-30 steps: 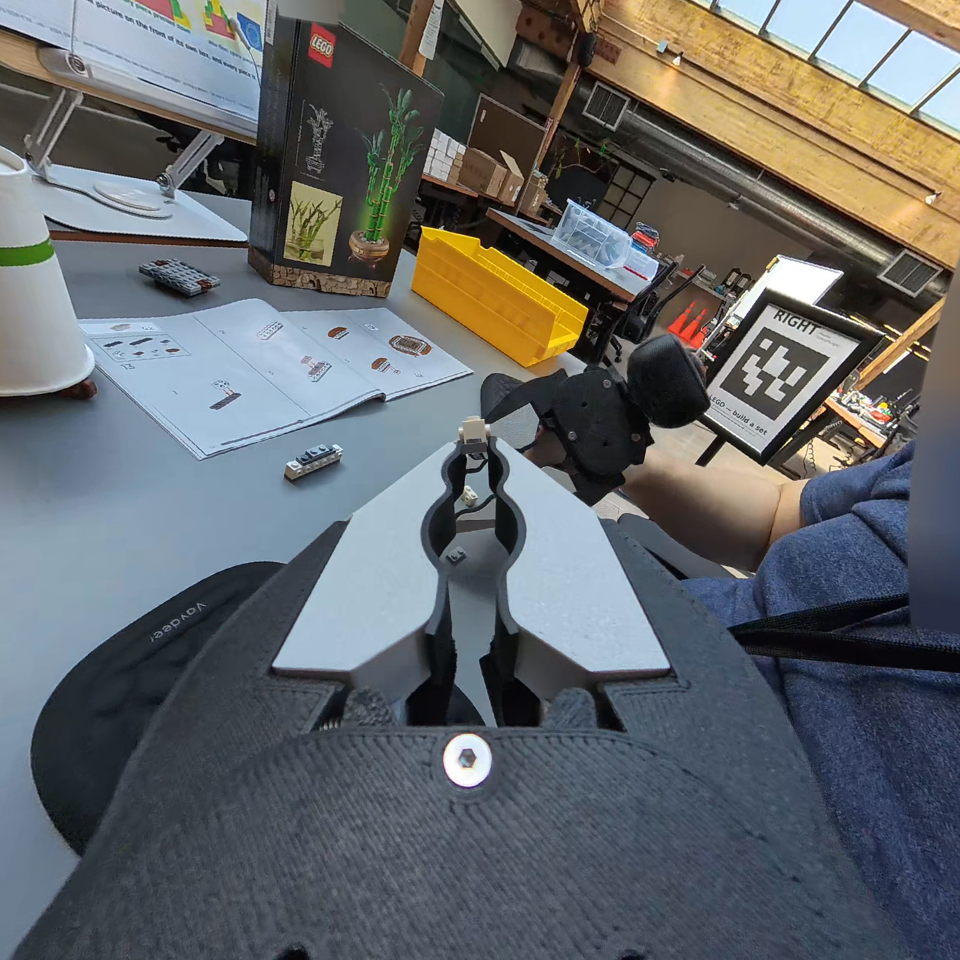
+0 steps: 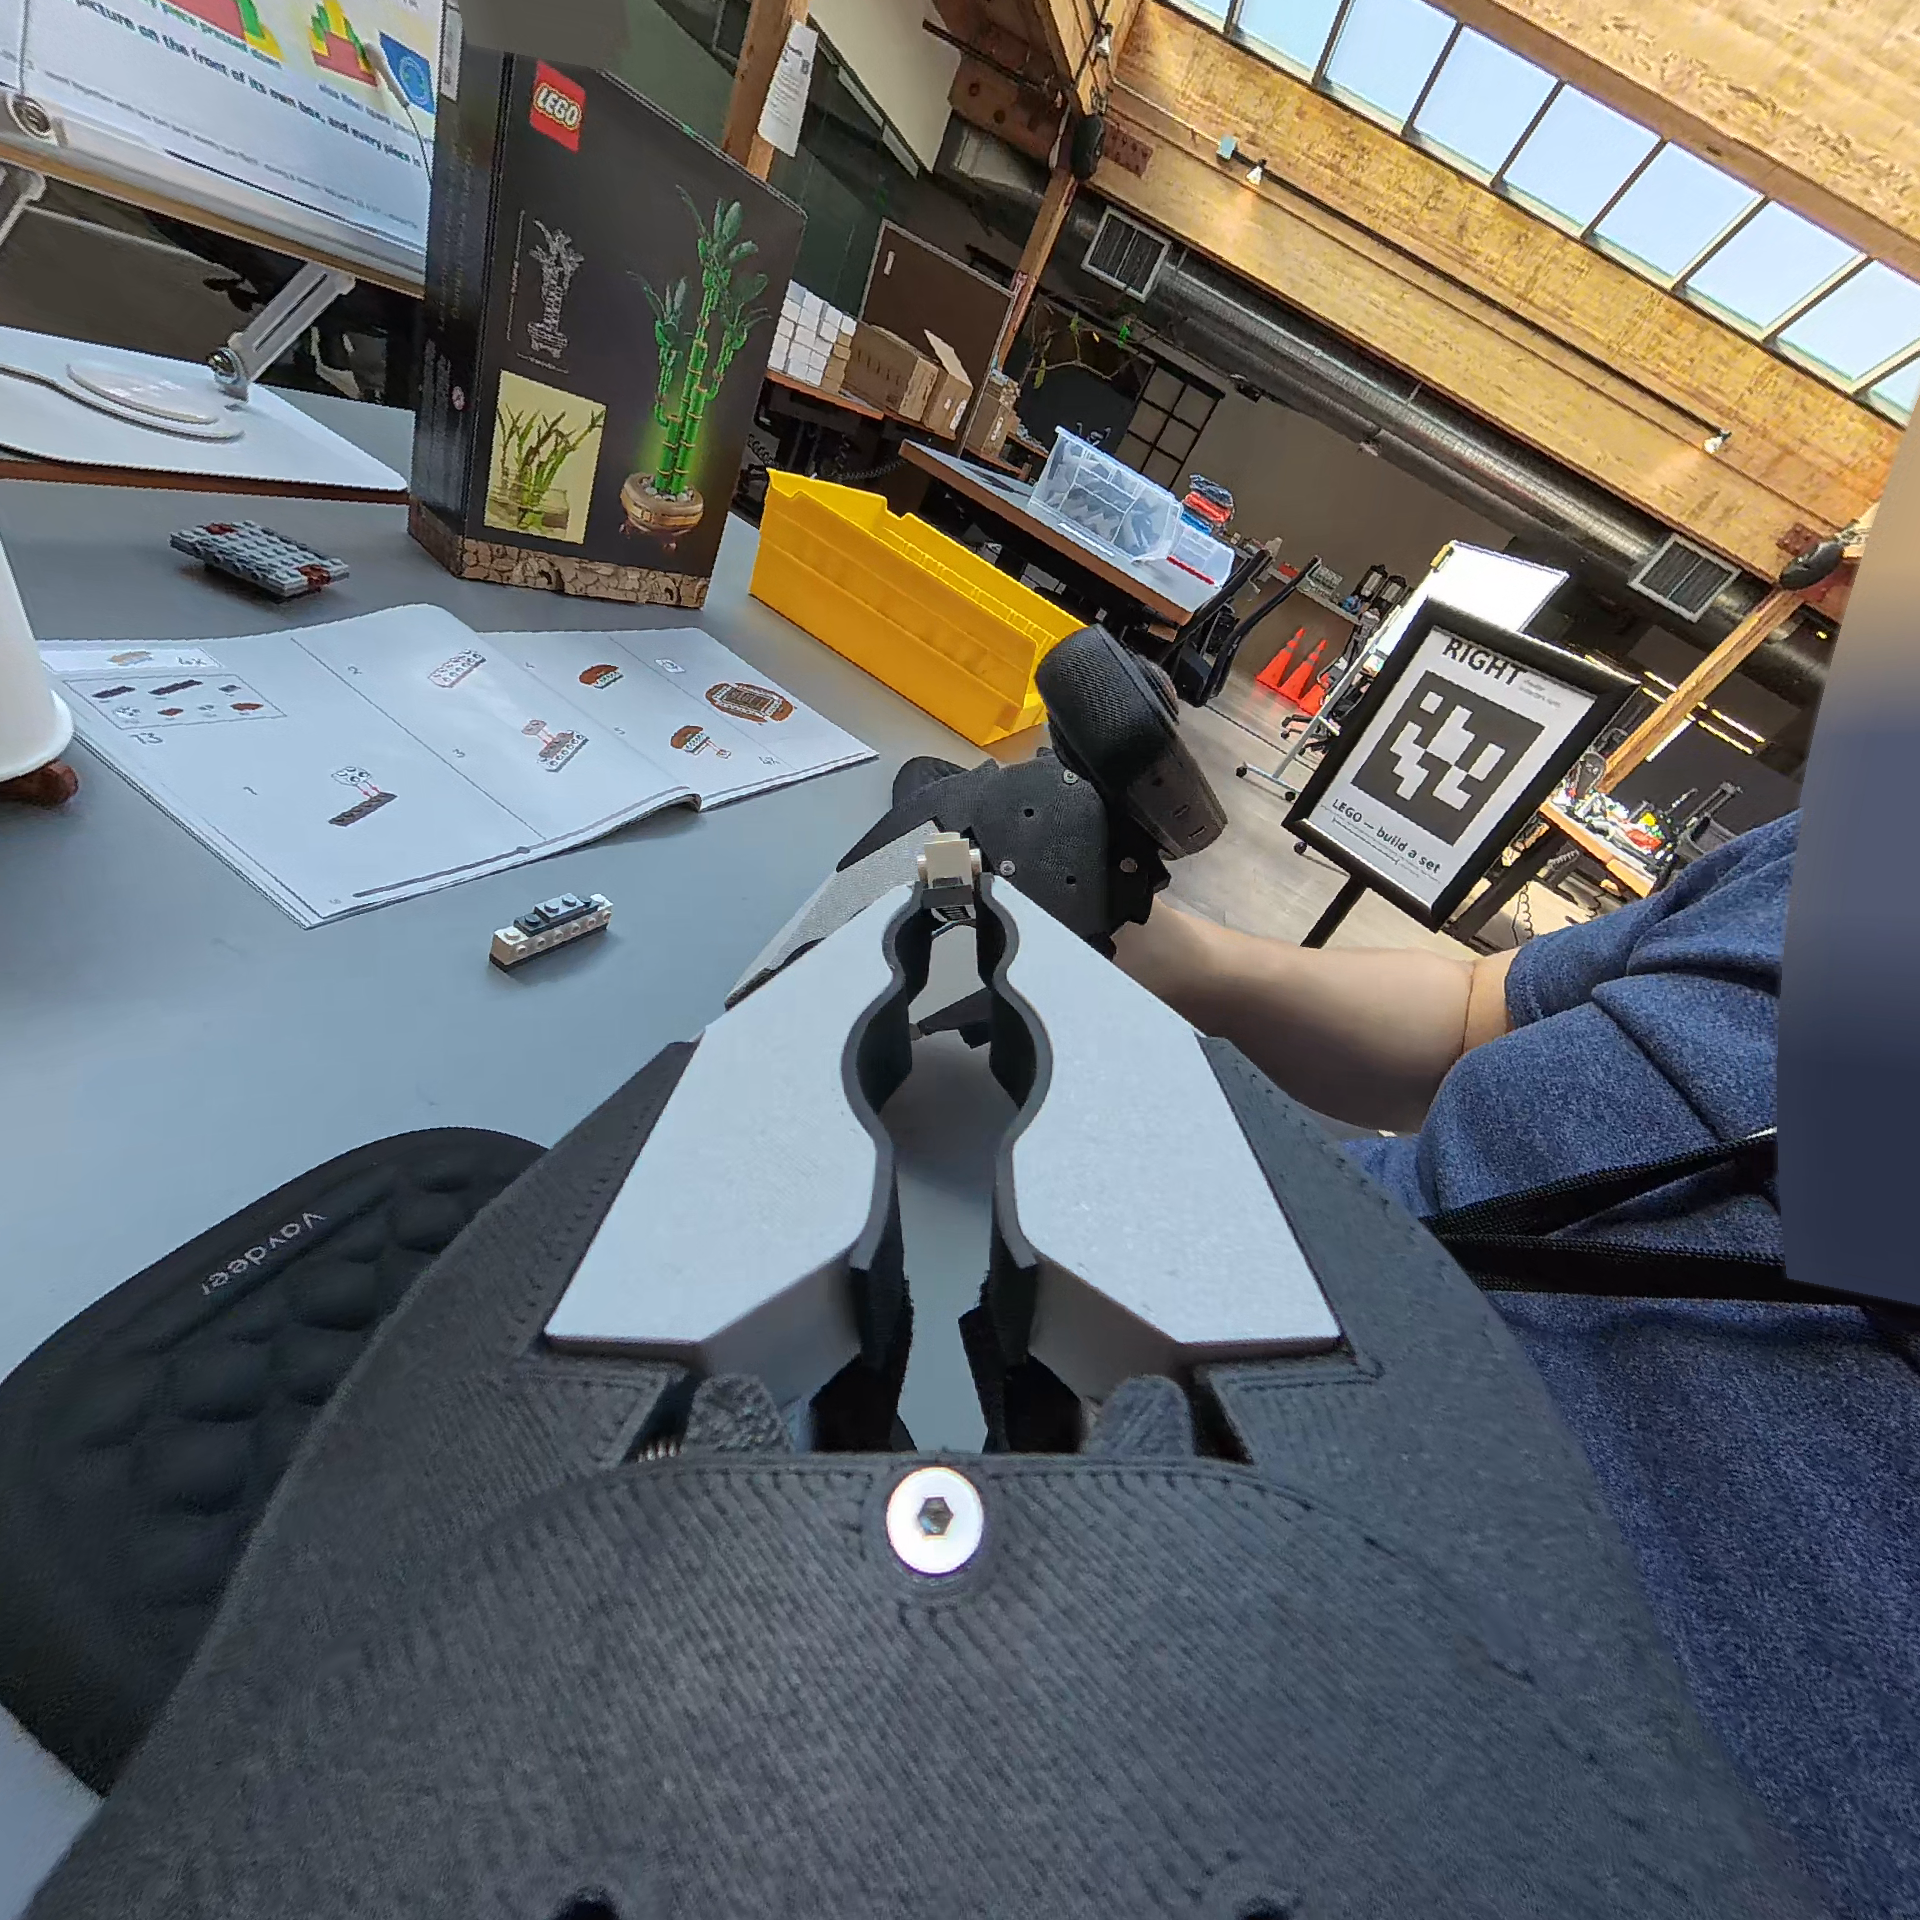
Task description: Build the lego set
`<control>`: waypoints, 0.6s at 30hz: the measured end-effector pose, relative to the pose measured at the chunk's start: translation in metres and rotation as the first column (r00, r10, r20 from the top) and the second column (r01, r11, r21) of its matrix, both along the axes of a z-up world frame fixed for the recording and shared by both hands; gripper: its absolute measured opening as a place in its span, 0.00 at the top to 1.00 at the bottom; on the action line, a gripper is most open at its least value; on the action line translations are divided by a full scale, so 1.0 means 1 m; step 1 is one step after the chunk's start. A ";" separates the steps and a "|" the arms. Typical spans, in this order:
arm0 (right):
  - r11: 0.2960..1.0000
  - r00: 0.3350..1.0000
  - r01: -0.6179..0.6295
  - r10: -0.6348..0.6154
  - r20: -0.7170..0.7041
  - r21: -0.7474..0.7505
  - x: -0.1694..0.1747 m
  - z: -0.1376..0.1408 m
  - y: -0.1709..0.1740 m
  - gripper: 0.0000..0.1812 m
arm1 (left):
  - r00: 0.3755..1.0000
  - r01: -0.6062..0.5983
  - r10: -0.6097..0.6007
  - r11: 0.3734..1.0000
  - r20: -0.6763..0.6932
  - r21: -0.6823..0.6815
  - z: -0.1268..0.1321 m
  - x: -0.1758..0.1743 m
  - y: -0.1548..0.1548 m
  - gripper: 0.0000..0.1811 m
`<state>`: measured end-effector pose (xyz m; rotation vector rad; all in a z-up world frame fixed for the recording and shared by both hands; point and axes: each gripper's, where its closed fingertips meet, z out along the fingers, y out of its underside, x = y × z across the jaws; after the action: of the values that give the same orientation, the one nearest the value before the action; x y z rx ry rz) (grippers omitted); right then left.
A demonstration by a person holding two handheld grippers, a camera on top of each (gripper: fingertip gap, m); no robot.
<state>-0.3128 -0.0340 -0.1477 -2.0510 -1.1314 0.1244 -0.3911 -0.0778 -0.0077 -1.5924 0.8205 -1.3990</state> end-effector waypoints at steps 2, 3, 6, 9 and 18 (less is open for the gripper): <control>0.997 0.997 0.046 -0.049 -0.052 -0.057 0.000 -0.001 0.000 0.91 | 1.000 0.006 -0.006 1.000 0.003 -0.001 0.000 0.001 -0.002 0.97; 0.994 0.994 0.076 -0.082 -0.076 -0.082 0.003 -0.002 0.002 0.91 | 1.000 0.010 -0.010 1.000 0.005 0.000 0.000 0.001 -0.002 0.97; 0.971 0.969 0.120 -0.160 -0.187 -0.209 0.005 -0.005 0.006 0.92 | 1.000 0.023 -0.023 1.000 0.007 -0.003 0.000 0.003 -0.005 0.97; 0.945 0.950 0.108 -0.189 -0.247 -0.310 0.003 -0.006 0.005 0.91 | 0.999 0.035 -0.035 0.999 0.005 -0.002 0.000 0.004 -0.008 0.97; 0.924 0.943 0.089 -0.199 -0.267 -0.371 -0.004 -0.005 0.001 0.89 | 0.999 0.047 -0.047 0.999 0.013 -0.001 0.001 0.004 -0.011 0.97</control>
<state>-0.3171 -0.0325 -0.1527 -2.3242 -0.8047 0.5856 -0.3872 -0.0887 -0.0067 -1.5726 0.8549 -1.4413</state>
